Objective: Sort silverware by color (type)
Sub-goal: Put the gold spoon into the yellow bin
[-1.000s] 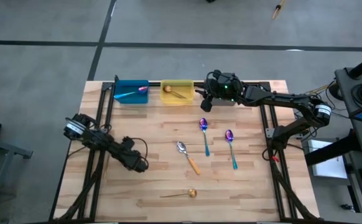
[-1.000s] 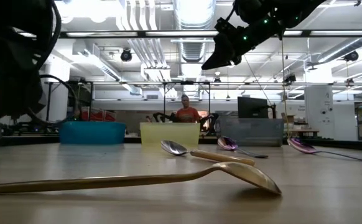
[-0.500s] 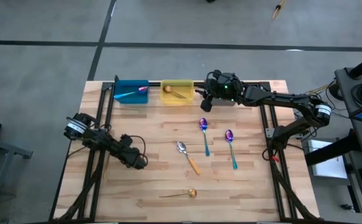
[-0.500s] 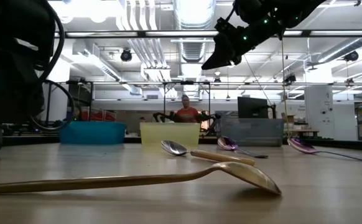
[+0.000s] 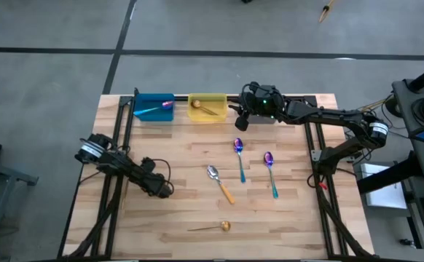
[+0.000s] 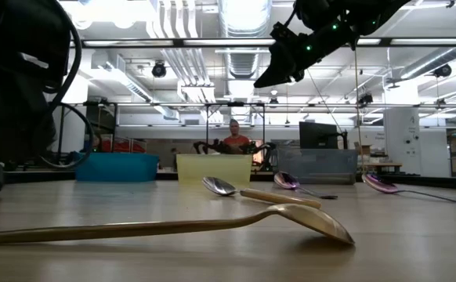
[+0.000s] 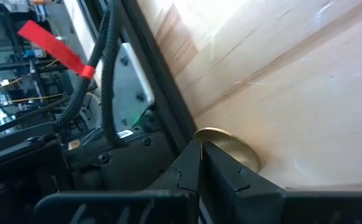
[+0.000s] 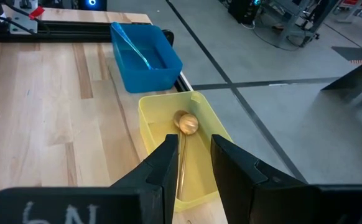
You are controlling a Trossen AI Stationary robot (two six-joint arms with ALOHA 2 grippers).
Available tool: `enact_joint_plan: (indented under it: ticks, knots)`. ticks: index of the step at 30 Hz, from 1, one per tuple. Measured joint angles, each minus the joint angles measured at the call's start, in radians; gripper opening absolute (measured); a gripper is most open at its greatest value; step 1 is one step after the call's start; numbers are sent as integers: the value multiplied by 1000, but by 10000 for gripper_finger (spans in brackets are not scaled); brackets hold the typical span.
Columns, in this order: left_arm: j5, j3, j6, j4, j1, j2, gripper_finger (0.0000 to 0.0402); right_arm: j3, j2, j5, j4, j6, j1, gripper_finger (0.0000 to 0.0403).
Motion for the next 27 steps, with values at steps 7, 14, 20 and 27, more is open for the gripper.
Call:
enact_joint_plan:
  ticks: [7, 14, 20, 27]
  knots:
    - [-10, 13, 0, 48, 0, -8, 0, 0, 0, 0, 0, 0, 0, 86]
    - [-60, 80, 20, 75, 3, -11, 0, -1, 0, 0, 0, 0, 0, 86]
    - [-63, 89, 46, 51, 4, -11, 0, -1, 0, 0, 0, 0, 0, 86]
    - [-28, 96, 135, -64, 10, -57, 0, -1, 0, 0, 0, 3, 0, 86]
